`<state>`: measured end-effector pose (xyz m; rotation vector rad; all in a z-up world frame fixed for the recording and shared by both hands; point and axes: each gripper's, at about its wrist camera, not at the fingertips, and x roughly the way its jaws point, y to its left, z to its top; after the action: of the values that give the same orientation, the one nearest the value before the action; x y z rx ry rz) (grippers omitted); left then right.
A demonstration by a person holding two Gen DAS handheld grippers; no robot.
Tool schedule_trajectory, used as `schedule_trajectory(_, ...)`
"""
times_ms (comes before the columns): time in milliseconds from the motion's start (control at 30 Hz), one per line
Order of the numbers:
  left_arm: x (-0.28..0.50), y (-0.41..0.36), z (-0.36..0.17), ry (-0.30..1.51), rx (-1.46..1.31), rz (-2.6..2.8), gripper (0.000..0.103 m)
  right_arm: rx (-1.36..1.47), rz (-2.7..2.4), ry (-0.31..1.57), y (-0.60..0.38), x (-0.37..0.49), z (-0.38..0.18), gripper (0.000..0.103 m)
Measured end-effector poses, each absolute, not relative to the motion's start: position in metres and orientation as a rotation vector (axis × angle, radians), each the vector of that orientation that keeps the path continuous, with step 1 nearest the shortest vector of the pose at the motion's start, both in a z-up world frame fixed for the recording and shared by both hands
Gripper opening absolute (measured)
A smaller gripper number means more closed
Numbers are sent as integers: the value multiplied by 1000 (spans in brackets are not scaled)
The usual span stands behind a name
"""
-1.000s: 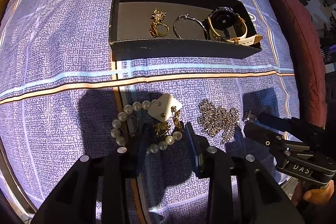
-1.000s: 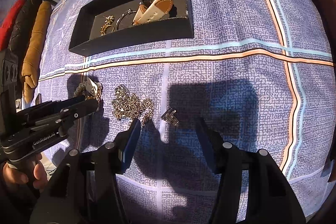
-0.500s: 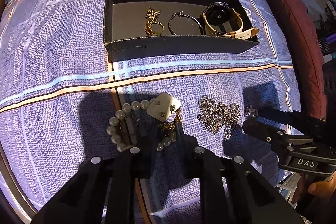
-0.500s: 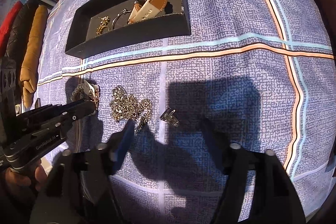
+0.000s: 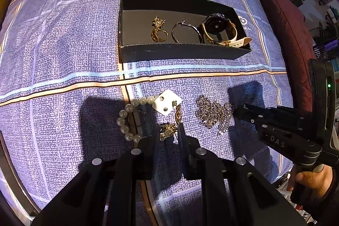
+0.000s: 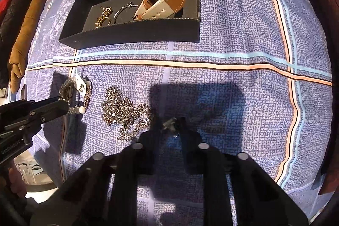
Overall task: Organize jewelry
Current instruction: 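Carry the gold earring and silver ring over the black box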
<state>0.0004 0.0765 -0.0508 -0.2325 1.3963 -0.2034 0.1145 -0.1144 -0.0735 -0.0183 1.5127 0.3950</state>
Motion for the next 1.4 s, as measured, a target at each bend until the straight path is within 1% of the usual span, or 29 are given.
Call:
schedule_trajectory(433,-10,76,-47,1390,-219,-215,16,118,397,1480,-145,98,-51,16)
schedule_trajectory(933,-24,77,-42,1390,-205,-202,16,84,462,1510,-116,82,-48,16)
schedule_trajectory(1167,-1,82,-20,1327,-217,-203,16,108,473,1437,-109,109,-21,16)
schedule_trajectory(1400,47,84,0,1277,-213,-207,16,145,476,1373,-98,152,0,16)
